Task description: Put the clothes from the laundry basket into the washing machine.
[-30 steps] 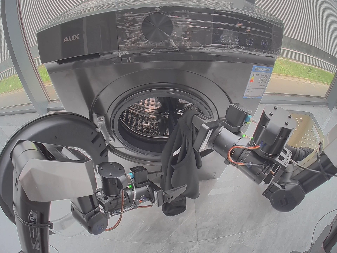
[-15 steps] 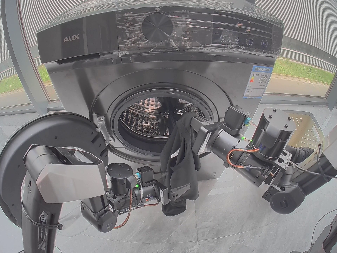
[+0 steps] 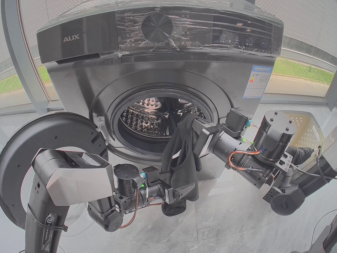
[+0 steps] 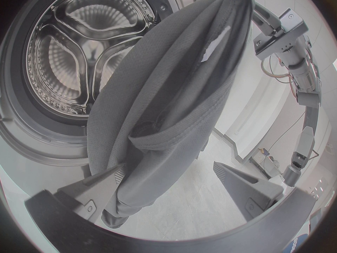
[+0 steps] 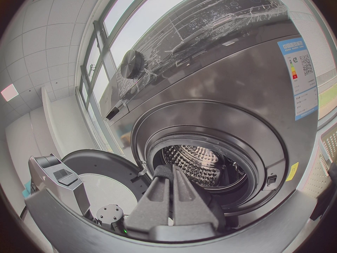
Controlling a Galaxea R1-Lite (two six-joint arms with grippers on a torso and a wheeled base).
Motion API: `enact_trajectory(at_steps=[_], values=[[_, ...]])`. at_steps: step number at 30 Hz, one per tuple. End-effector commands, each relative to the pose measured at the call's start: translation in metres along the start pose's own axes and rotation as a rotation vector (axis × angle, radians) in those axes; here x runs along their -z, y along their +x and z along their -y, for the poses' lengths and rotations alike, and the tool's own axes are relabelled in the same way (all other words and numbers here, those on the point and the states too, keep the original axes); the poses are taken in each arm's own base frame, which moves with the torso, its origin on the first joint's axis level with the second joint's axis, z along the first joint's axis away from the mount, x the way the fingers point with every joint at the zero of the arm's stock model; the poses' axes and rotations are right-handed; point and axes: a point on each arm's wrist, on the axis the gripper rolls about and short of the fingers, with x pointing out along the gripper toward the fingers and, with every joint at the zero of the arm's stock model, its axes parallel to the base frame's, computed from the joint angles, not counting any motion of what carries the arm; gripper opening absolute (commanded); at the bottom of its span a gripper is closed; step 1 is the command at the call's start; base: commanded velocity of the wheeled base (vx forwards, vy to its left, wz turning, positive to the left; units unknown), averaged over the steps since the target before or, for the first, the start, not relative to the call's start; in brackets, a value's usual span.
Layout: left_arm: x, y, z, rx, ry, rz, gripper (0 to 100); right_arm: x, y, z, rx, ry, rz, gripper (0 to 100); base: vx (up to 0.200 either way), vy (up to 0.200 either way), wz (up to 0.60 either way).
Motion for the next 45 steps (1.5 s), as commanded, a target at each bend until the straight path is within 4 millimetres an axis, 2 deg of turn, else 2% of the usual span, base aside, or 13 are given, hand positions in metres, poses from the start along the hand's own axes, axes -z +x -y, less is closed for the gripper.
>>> enact_trajectory(at_steps=[1, 16, 17, 30, 32, 36, 40, 41, 42, 45], values=[[0.001, 0.0, 0.002, 0.005, 0.0, -0.001, 100, 0.0, 0.0, 0.0, -0.001, 0.0, 0.0, 0, 0.0, 0.0, 0.0], [0.001, 0.011, -0.002, -0.008, 0.009, 0.024, 100, 0.004, 0.001, 0.0, 0.0, -0.001, -0.009, 0, 0.0, 0.0, 0.0], [0.001, 0.011, -0.002, -0.008, 0.011, 0.024, 0, 0.004, 0.001, -0.001, -0.002, -0.001, -0.01, 0, 0.0, 0.0, 0.0], [-0.003, 0.012, -0.002, -0.03, 0.026, 0.048, 0, 0.006, -0.003, 0.005, 0.017, -0.005, -0.023, 0, 0.0, 0.0, 0.0], [-0.014, 0.007, 0.002, -0.048, 0.035, 0.072, 0, 0.008, -0.004, 0.008, 0.024, -0.007, -0.033, 0, 0.0, 0.0, 0.0], [-0.033, -0.021, 0.016, -0.057, 0.039, 0.074, 0, 0.004, -0.009, 0.021, 0.055, -0.012, -0.026, 0, 0.0, 0.0, 0.0], [-0.049, -0.065, 0.032, -0.065, 0.084, 0.055, 0, -0.002, -0.021, 0.034, 0.09, -0.019, -0.012, 0, 0.0, 0.0, 0.0], [-0.05, -0.067, 0.033, -0.065, 0.086, 0.056, 0, -0.002, -0.022, 0.035, 0.092, -0.019, -0.014, 0, 0.0, 0.0, 0.0], [-0.055, -0.085, 0.039, -0.068, 0.113, 0.05, 0, -0.006, -0.03, 0.038, 0.099, -0.021, -0.017, 0, 0.0, 0.0, 0.0], [-0.068, -0.115, 0.048, -0.069, 0.144, 0.076, 0, -0.009, -0.045, 0.04, 0.086, -0.021, -0.034, 0, 0.0, 0.0, 0.0]])
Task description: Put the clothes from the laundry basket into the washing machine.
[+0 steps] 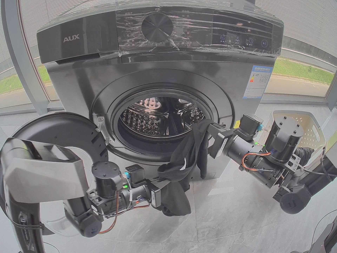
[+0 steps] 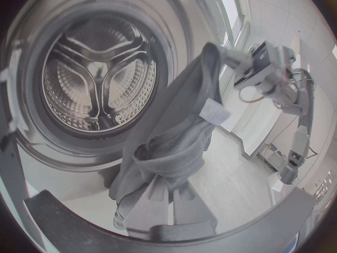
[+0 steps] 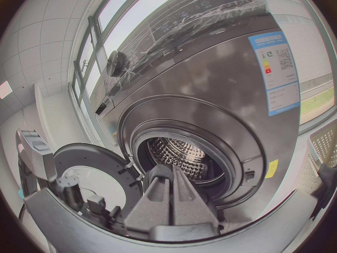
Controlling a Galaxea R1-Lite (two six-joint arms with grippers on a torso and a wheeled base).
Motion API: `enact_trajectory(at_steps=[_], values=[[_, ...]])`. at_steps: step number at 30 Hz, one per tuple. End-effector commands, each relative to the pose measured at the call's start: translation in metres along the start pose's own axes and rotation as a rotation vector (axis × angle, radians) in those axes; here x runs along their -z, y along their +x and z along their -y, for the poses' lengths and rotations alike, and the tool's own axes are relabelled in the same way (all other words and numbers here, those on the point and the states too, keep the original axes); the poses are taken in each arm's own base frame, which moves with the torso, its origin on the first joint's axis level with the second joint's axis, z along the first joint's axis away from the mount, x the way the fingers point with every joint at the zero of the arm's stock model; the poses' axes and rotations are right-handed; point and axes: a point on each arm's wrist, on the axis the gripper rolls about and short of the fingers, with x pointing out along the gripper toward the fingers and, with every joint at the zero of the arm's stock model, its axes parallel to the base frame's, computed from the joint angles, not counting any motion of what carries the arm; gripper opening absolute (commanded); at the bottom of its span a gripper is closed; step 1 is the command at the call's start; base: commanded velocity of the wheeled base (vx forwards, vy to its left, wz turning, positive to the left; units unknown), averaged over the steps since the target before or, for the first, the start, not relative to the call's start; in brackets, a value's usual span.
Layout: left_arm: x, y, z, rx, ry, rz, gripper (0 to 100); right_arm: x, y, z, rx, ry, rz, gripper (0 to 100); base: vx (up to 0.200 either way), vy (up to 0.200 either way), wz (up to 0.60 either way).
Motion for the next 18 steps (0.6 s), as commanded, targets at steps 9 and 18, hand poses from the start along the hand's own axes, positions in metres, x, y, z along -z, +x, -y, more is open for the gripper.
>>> enact_trajectory(at_steps=[9, 18], values=[[-0.068, -0.11, 0.023, -0.029, 0.103, 0.186, 0, -0.009, -0.05, 0.027, 0.018, -0.012, -0.055, 0, 0.0, 0.0, 0.0], [-0.073, -0.103, 0.007, -0.075, 0.11, 0.206, 0, 0.002, -0.069, 0.031, -0.079, -0.01, -0.112, 0, 0.0, 0.0, 0.0]])
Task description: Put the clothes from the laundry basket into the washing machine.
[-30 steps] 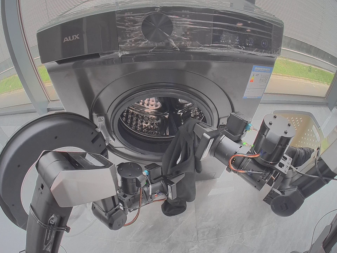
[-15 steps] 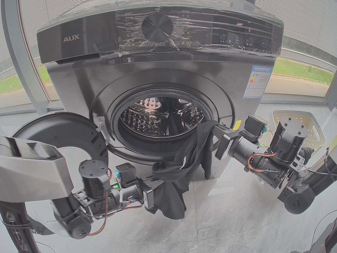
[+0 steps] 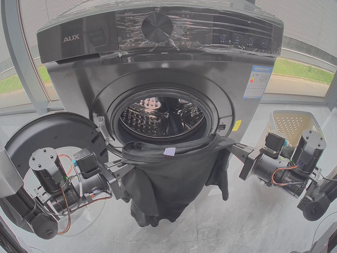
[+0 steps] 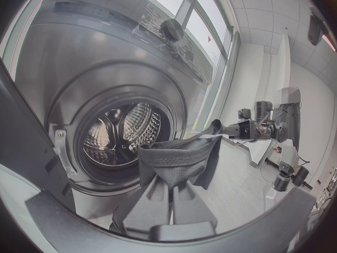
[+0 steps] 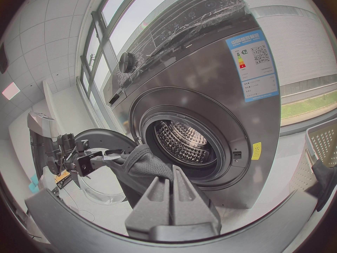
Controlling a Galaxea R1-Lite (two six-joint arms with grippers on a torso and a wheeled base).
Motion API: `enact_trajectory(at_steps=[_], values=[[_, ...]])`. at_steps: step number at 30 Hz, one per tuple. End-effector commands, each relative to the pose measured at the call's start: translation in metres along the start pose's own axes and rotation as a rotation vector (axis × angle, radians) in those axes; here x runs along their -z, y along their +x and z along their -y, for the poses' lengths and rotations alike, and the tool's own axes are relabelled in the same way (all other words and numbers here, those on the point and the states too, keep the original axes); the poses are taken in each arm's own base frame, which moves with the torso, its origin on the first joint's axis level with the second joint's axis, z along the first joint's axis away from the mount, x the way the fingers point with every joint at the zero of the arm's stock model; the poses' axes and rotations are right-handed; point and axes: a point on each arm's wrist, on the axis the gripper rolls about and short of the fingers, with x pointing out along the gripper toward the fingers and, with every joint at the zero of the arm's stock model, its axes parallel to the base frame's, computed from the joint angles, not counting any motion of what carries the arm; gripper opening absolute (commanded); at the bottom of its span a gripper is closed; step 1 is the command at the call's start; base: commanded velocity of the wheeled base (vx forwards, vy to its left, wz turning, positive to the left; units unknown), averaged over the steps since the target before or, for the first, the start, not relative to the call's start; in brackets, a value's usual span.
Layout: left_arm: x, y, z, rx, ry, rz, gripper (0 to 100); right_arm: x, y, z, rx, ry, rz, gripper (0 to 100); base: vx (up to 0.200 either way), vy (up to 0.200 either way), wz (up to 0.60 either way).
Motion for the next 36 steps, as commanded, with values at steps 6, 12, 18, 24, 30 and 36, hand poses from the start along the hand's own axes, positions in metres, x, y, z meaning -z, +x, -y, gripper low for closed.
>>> enact_trajectory(at_steps=[6, 12, 18, 24, 30, 36], values=[[-0.017, 0.002, -0.005, -0.025, 0.035, 0.078, 0, 0.0, -0.011, -0.002, -0.029, -0.005, 0.005, 0, 0.0, 0.0, 0.0], [-0.025, -0.001, -0.003, -0.021, 0.057, 0.111, 0, -0.003, -0.01, -0.003, -0.036, -0.007, 0.019, 0, 0.0, 0.0, 0.0], [-0.029, 0.001, -0.004, -0.023, 0.057, 0.127, 0, -0.01, -0.012, -0.005, -0.046, -0.013, 0.053, 0, 0.0, 0.0, 0.0], [-0.03, 0.002, -0.004, -0.022, 0.061, 0.135, 0, -0.01, -0.013, -0.006, -0.046, -0.013, 0.054, 0, 0.0, 0.0, 0.0], [-0.035, -0.001, -0.002, -0.021, 0.065, 0.152, 0, -0.009, -0.012, -0.011, -0.064, -0.014, 0.051, 0, 0.0, 0.0, 0.0], [-0.036, -0.002, -0.002, -0.019, 0.066, 0.155, 0, -0.008, -0.012, -0.012, -0.068, -0.013, 0.047, 0, 0.0, 0.0, 0.0]])
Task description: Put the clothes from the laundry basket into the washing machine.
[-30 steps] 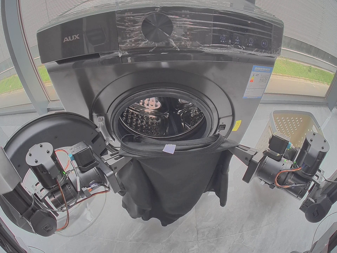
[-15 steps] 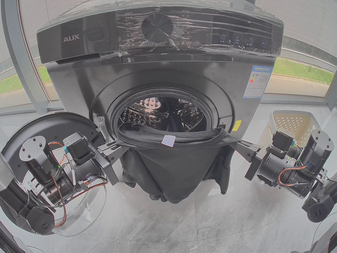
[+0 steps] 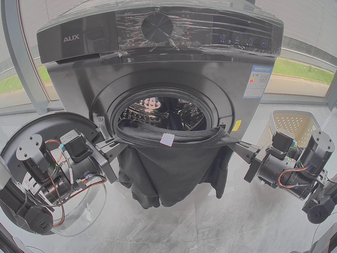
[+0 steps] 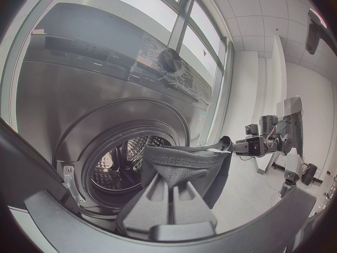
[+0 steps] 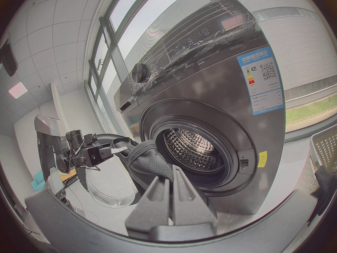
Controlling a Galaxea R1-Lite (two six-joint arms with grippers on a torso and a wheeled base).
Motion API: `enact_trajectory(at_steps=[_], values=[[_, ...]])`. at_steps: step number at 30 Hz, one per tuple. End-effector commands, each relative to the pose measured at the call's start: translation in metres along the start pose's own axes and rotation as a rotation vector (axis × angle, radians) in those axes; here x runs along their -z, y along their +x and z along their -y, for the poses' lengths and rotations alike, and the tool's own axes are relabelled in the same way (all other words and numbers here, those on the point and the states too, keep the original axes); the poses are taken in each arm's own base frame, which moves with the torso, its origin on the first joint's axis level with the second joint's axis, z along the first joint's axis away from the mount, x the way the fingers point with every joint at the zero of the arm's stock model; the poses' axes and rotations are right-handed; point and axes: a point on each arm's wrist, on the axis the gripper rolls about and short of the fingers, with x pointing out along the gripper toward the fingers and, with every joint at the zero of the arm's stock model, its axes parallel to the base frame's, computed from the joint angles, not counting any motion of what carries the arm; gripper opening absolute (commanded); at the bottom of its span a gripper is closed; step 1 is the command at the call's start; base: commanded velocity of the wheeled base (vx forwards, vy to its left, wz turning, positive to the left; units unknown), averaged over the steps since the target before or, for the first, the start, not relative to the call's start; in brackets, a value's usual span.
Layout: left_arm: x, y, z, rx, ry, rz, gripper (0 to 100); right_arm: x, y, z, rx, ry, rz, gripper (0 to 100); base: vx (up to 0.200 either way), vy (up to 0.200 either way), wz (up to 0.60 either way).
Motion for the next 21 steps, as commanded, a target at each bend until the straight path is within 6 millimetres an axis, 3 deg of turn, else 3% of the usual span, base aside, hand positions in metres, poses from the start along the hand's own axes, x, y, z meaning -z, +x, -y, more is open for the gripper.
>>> enact_trajectory(at_steps=[1, 21], values=[[-0.0016, -0.001, 0.0005, 0.001, 0.001, 0.006, 0, 0.0009, 0.0003, -0.001, -0.004, 0.001, -0.003, 0, 0.0, 0.0, 0.0], [-0.0037, 0.0043, -0.0006, -0.015, 0.005, 0.022, 0, 0.004, -0.0002, -0.0038, -0.011, 0.004, -0.017, 0, 0.0, 0.0, 0.0]])
